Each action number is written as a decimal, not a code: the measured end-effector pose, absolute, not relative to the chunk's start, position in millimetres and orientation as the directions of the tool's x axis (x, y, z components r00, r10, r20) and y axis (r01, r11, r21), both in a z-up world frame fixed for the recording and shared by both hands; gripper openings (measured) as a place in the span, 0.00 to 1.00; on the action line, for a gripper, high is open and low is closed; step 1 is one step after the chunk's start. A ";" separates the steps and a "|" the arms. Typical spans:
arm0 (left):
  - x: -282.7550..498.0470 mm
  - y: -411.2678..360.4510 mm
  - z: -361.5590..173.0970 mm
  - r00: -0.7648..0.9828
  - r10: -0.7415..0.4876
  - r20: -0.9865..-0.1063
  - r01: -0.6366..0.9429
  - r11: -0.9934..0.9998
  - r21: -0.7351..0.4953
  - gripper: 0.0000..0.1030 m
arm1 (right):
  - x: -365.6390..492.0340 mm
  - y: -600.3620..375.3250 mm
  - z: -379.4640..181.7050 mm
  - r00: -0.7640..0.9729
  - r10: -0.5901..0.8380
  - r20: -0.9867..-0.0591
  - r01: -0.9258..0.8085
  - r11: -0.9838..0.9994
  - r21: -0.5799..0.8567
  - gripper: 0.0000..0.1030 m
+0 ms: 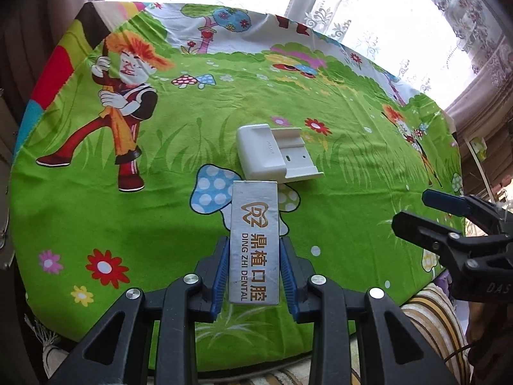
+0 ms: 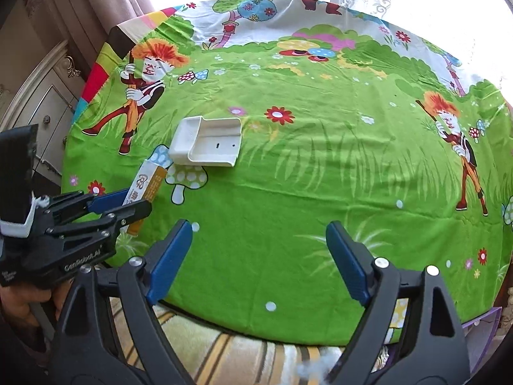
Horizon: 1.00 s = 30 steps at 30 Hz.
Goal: Organize rigid objects
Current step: 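Return to the bed and grasp 'DING ZHI DENTAL' box with left tool, then grasp white plastic stand with right tool while left tool holds dental box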
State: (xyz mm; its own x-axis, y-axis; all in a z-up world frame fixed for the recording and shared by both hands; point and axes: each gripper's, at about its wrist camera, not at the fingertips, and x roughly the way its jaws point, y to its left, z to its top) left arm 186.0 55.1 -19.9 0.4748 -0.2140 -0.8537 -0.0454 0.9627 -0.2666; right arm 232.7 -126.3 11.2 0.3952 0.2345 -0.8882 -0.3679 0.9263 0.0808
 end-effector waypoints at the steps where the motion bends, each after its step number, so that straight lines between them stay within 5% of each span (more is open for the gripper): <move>1: 183.4 61.1 -18.5 0.490 -0.201 -0.849 -0.074 0.960 -0.270 0.31 | 236.6 -118.1 8.4 0.391 0.239 -0.889 -0.371 0.925 0.086 0.86; 24: 181.1 102.1 -28.3 0.554 -0.163 -0.816 -0.222 0.916 -0.334 0.31 | 303.4 -25.8 -61.5 0.362 0.154 -0.919 -0.347 0.938 0.020 0.98; 30: 185.2 101.6 -31.8 0.548 -0.172 -0.818 -0.218 0.915 -0.339 0.31 | 300.2 -28.1 -60.2 0.409 0.161 -0.898 -0.369 0.929 -0.002 0.93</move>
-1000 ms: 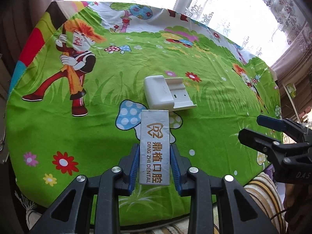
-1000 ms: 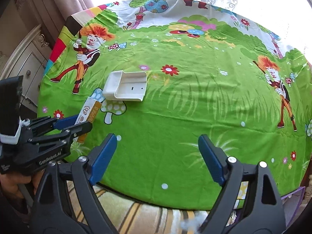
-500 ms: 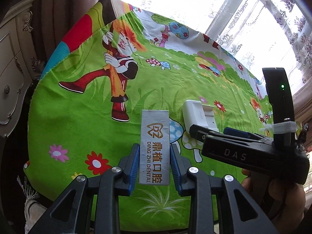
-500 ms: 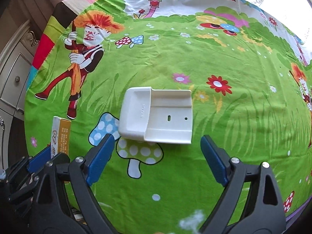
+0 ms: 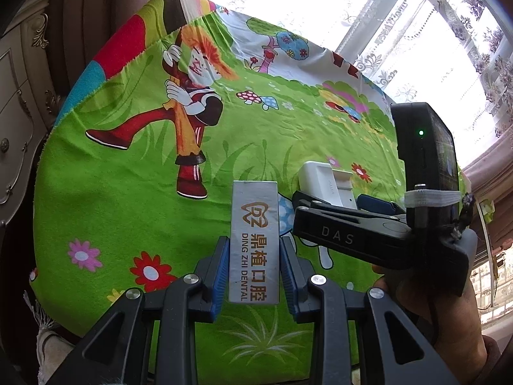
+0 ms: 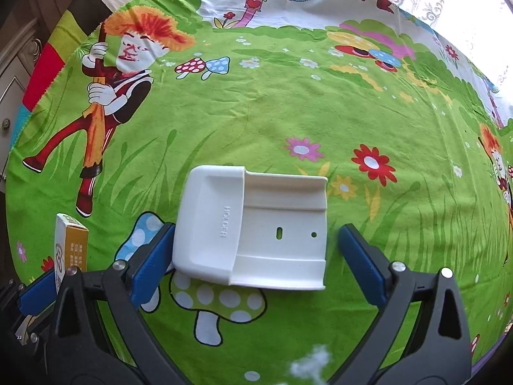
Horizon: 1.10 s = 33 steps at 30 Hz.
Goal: Organize rigid objects
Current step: 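Grasp white plastic stand with right tool while left tool holds dental box, then carry dental box and white stand into the purple box and release both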
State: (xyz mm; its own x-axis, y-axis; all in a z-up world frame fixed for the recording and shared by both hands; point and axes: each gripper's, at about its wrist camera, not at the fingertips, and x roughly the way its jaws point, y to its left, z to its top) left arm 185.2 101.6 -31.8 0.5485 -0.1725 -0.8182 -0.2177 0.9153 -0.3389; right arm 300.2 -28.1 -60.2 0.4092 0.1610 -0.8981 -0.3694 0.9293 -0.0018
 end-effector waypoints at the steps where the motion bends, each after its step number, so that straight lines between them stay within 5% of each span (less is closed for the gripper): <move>1: 185.7 101.2 -31.9 0.548 -0.172 -0.819 -0.217 0.916 -0.337 0.31 | 301.1 -29.0 -58.2 0.413 0.162 -0.896 -0.369 0.929 -0.002 0.86; 18: 179.9 58.2 -8.5 0.561 -0.225 -0.797 -0.094 0.939 -0.331 0.31 | 265.0 -120.4 -12.5 0.495 0.115 -0.861 -0.219 0.976 0.005 0.85; 33: 148.6 -66.1 24.4 0.506 -0.360 -0.784 0.152 0.932 -0.330 0.31 | 183.7 -253.7 34.5 0.566 0.038 -0.823 -0.059 0.998 0.005 0.85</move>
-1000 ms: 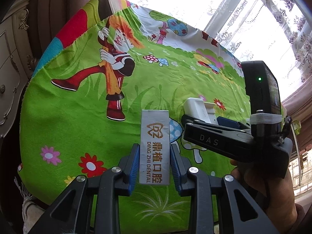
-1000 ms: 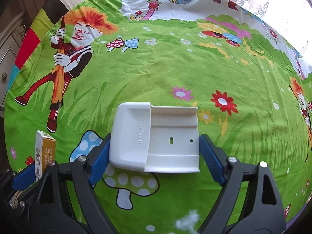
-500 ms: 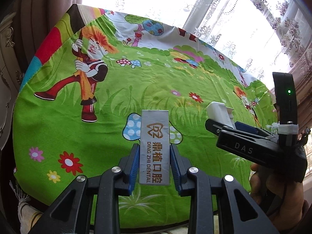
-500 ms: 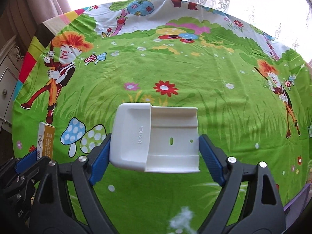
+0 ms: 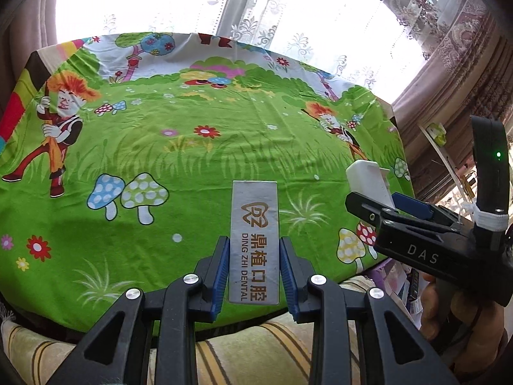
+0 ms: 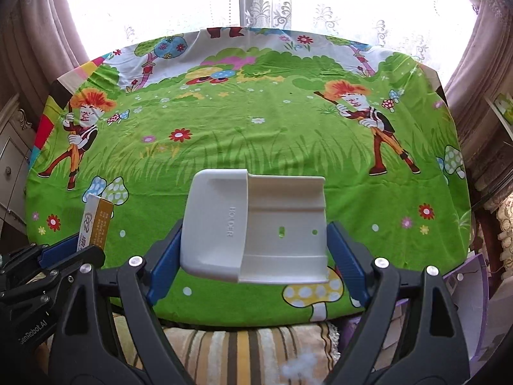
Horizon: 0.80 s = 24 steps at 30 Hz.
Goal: Organize rigid objects
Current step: 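Carry dental box and white stand into the purple box and release both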
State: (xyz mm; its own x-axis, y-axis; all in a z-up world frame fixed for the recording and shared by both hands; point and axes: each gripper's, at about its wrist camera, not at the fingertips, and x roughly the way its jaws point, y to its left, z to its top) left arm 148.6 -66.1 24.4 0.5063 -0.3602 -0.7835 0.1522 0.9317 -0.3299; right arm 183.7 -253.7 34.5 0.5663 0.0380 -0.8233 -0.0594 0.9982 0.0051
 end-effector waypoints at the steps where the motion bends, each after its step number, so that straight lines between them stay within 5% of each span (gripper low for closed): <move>1: 145.8 -76.5 25.5 0.498 -0.372 -0.783 0.171 0.928 -0.332 0.31 | 177.3 -266.0 36.1 0.568 0.028 -0.823 -0.045 0.999 0.004 0.85; 24: 95.5 -274.1 31.9 0.318 -0.495 -0.808 0.469 0.823 -0.320 0.31 | 54.6 -514.4 26.5 0.511 -0.194 -0.837 0.330 0.944 -0.018 0.85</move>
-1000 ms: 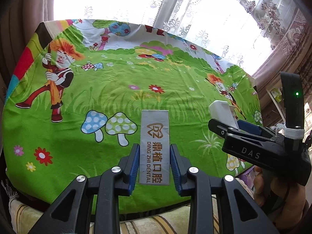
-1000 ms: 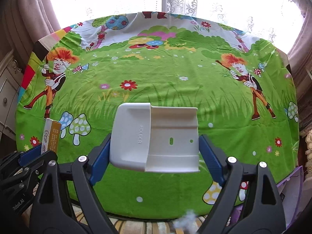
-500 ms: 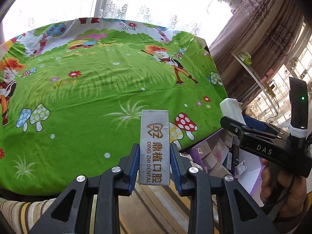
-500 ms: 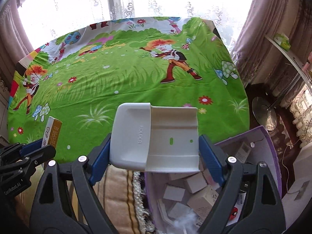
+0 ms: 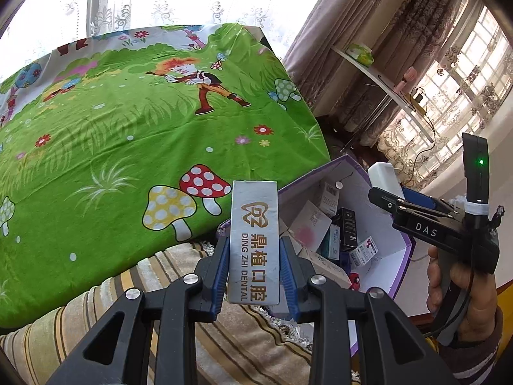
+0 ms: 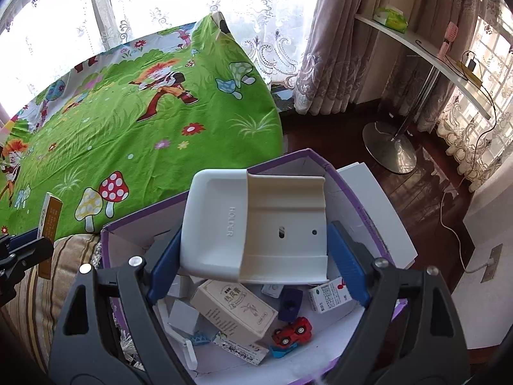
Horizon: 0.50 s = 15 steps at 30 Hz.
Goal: Organize rigid objects
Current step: 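Carry dental box and white stand into the purple box and release both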
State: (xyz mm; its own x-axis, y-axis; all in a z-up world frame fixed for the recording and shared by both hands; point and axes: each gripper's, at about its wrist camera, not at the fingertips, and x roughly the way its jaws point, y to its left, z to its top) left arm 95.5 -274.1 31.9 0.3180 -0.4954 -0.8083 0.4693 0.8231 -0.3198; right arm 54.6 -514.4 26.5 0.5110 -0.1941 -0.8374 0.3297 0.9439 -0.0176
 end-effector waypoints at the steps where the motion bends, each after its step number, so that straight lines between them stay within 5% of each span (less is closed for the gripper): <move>1: 95.0 -278.6 31.0 0.311 -0.497 -0.810 0.472 0.820 -0.322 0.31 | 52.8 -519.0 26.2 0.511 -0.198 -0.837 0.336 0.942 -0.018 0.85; 15: 91.7 -321.3 24.2 0.265 -0.508 -0.820 0.520 0.791 -0.322 0.31 | 47.1 -560.8 11.9 0.479 -0.234 -0.846 0.393 0.919 -0.032 0.85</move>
